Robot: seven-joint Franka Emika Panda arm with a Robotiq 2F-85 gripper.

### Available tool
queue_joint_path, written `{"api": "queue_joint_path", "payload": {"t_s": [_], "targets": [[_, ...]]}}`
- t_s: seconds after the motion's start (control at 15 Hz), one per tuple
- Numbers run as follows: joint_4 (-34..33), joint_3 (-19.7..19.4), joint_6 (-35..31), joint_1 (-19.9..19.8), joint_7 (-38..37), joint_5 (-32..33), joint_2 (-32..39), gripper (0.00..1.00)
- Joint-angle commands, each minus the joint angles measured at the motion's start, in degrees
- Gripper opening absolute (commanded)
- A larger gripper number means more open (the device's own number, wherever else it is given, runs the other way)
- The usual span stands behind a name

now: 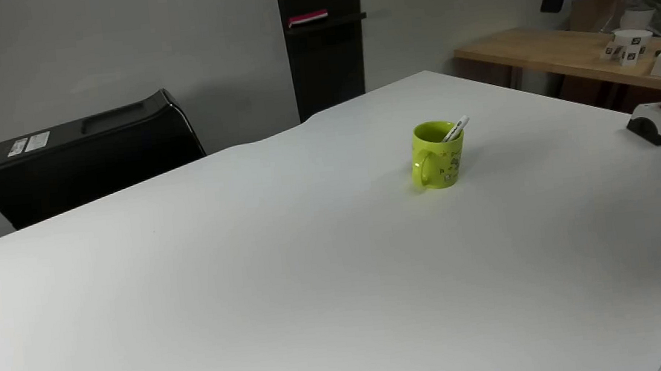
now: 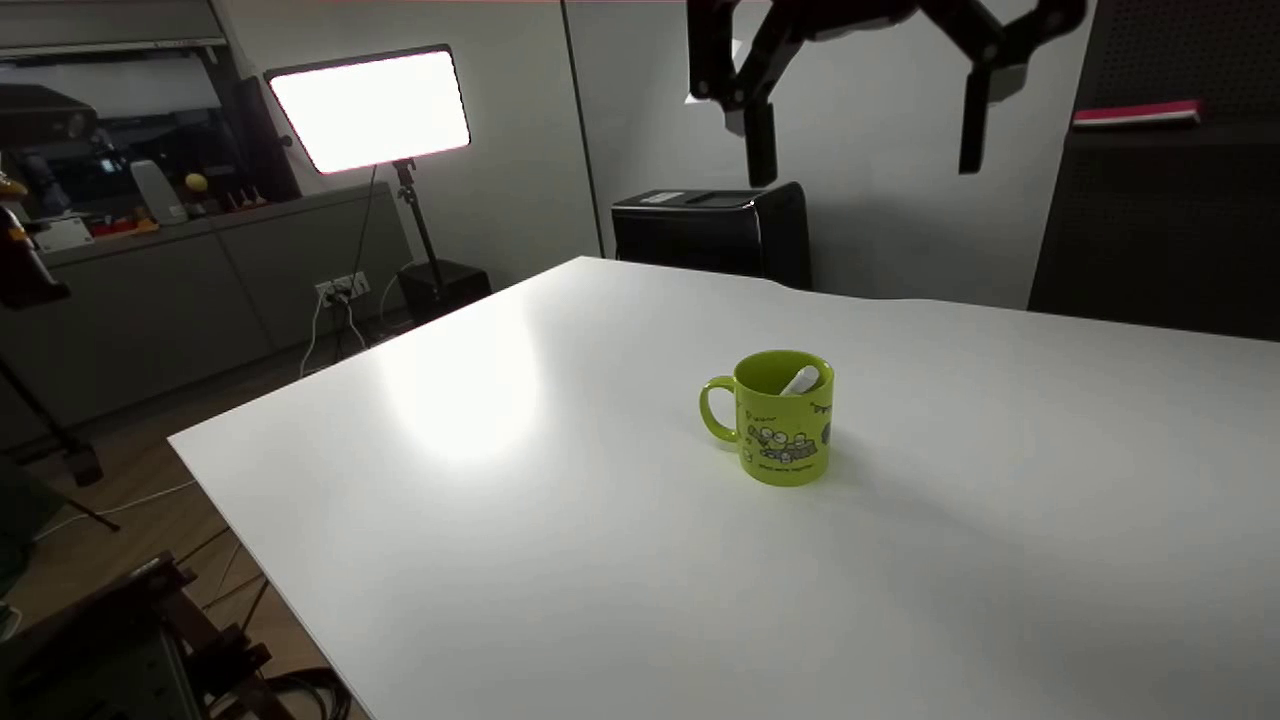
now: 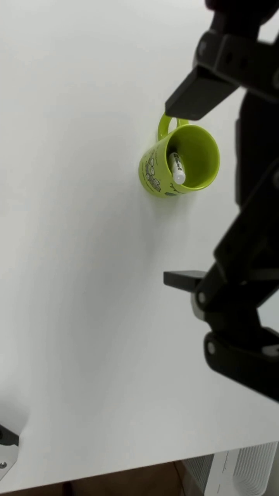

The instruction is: Pick up the marker from the cup and put it on the table

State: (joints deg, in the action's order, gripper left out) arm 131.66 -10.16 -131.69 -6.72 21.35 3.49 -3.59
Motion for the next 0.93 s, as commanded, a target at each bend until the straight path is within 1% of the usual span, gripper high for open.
{"api": "queue_joint_path", "payload": {"t_s": [0.0, 0.4, 0.47, 0.6, 0.67, 0.87], "targets": [[-0.1, 0.4, 0.1, -0.4, 0.0, 0.0, 0.0, 1.00], [-0.2, 0.4, 0.1, -0.4, 0.0, 0.0, 0.0, 1.00], [-0.6, 0.4, 0.0, -0.3, 0.2, -0.6, 1.0, 1.00], [-0.7, 0.7, -2.0, -0.4, -2.2, 0.5, 2.4, 1.00], [-1.0, 0.7, -2.2, -0.4, -2.0, 0.1, 2.9, 1.00], [-0.8, 0.9, -6.1, -0.4, -3.3, -0.4, 4.3, 1.00]]}}
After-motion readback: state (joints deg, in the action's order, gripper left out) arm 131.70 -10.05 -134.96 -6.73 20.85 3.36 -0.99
